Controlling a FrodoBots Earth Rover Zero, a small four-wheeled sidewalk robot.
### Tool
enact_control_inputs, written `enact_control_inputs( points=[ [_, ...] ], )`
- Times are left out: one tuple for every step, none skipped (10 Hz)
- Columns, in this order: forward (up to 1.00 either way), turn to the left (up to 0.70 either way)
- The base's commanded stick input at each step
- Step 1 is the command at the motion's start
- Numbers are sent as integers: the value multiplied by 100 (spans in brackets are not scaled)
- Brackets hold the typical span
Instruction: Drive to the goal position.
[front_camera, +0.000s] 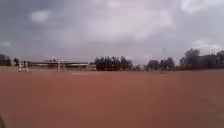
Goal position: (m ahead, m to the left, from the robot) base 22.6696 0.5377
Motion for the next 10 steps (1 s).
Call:
enact_control_inputs(
  points=[
    [70, 0],
    [70, 0],
    [70, 0],
    [70, 0],
    [70, 0],
    [70, 0],
    [70, 0],
    [70, 0],
    [70, 0],
    [70, 0]
  ],
)
